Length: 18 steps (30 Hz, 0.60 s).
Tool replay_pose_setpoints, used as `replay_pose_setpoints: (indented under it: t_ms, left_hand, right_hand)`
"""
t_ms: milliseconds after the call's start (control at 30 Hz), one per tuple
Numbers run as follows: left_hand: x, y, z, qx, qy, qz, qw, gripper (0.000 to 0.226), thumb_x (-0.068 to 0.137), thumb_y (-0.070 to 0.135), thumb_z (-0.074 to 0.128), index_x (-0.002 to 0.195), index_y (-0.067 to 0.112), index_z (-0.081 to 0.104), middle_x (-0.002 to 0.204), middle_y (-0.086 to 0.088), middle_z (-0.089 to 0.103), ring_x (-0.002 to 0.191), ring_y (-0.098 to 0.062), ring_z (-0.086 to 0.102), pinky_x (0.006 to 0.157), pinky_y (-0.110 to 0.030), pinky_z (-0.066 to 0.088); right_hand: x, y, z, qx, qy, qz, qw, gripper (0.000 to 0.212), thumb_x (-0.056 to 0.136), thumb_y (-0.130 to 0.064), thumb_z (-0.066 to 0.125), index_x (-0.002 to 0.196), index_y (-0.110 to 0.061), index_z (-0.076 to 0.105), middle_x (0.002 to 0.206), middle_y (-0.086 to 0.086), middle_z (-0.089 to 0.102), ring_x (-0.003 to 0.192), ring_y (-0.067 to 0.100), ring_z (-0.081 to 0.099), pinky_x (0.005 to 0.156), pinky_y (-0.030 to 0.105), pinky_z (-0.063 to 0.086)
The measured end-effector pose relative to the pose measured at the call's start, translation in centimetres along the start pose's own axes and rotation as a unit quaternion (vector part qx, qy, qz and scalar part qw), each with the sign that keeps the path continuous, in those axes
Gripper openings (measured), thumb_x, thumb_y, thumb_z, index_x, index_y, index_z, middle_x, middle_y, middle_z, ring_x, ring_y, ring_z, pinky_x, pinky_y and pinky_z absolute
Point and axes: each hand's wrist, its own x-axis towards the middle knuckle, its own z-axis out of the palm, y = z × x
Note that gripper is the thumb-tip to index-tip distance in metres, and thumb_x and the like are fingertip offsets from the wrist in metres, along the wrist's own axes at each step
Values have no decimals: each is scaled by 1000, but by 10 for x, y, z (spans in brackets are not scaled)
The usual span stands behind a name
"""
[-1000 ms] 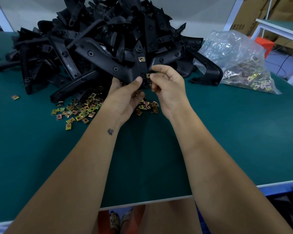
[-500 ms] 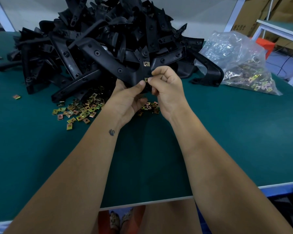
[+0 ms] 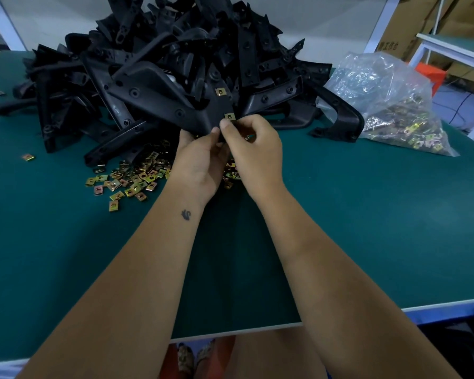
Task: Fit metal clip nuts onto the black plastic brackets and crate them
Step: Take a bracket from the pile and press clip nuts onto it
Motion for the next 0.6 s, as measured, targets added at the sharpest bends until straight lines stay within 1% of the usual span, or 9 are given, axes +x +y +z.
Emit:
replay_pose_setpoints:
  t_ms: [67, 100, 167, 233, 300, 367, 467, 533, 600]
  left_hand:
    - [0, 1, -3, -8, -11, -11, 1000, 47, 97, -11, 42, 138, 11, 50, 121, -16, 65, 111, -31, 64, 101, -45, 52]
    - [-1, 2, -3, -9, -26, -16, 999, 49, 96, -12, 41, 138, 12, 51, 119, -15, 67, 110, -30, 66, 96, -43, 55]
    - [-3, 2, -2, -2, -53, -23, 998, 52, 95, -14, 40, 138, 14, 51, 115, -14, 70, 104, -27, 70, 88, -38, 59]
    - [-5, 1, 0, 3, -64, -27, 998, 54, 95, -14, 39, 140, 15, 49, 118, -14, 69, 105, -27, 69, 90, -39, 58]
    - [-4, 0, 1, 2, -64, -32, 997, 54, 96, -13, 40, 140, 17, 49, 114, -12, 71, 101, -25, 70, 91, -39, 58]
    - [-3, 0, 1, 5, -58, -41, 997, 49, 97, -11, 41, 134, 19, 53, 99, -7, 75, 88, -21, 73, 83, -35, 60]
    - [-4, -1, 0, 1, -41, -67, 997, 38, 96, -9, 43, 116, 19, 59, 81, -4, 77, 73, -18, 75, 67, -33, 62]
    - [-4, -1, -2, -8, -38, -74, 996, 34, 96, -8, 44, 111, 18, 60, 79, -5, 76, 72, -19, 75, 61, -31, 60]
    - [-4, 1, -3, 5, -47, -56, 997, 38, 96, -8, 44, 117, 19, 60, 88, -5, 77, 80, -20, 75, 66, -31, 60]
  right_hand:
    - [-3, 0, 2, -75, -9, -40, 996, 22, 87, -40, 67, 88, -18, 63, 91, -5, 63, 82, 5, 57, 67, 19, 43]
    - [-4, 0, 2, -102, -8, -53, 993, 24, 88, -41, 66, 87, -18, 62, 91, -5, 61, 81, 5, 55, 67, 21, 43]
    - [-4, -1, 1, -132, 4, -68, 989, 29, 90, -42, 64, 83, -14, 60, 87, -4, 59, 78, 9, 54, 66, 27, 44]
    - [-3, -2, -3, -142, 22, -77, 987, 33, 92, -42, 62, 80, -11, 63, 81, -5, 57, 74, 11, 53, 64, 31, 43]
    - [-3, -2, -5, -154, 27, -92, 983, 33, 92, -40, 61, 78, -11, 66, 78, -6, 57, 71, 10, 53, 62, 31, 42]
    - [-3, -3, -5, -172, 22, -104, 979, 33, 93, -39, 61, 75, -11, 65, 77, -6, 56, 67, 10, 51, 59, 30, 39]
    - [-3, -5, -5, -185, 23, -121, 975, 37, 92, -35, 63, 62, -19, 48, 70, -9, 47, 59, 9, 43, 54, 27, 31]
    - [-4, -5, -4, -194, 22, -133, 972, 38, 92, -36, 63, 64, -16, 46, 71, -8, 46, 58, 10, 42, 53, 28, 31]
    - [-4, -4, -4, -214, 24, -144, 966, 38, 93, -39, 61, 68, -13, 49, 73, -7, 47, 59, 11, 42, 52, 27, 31]
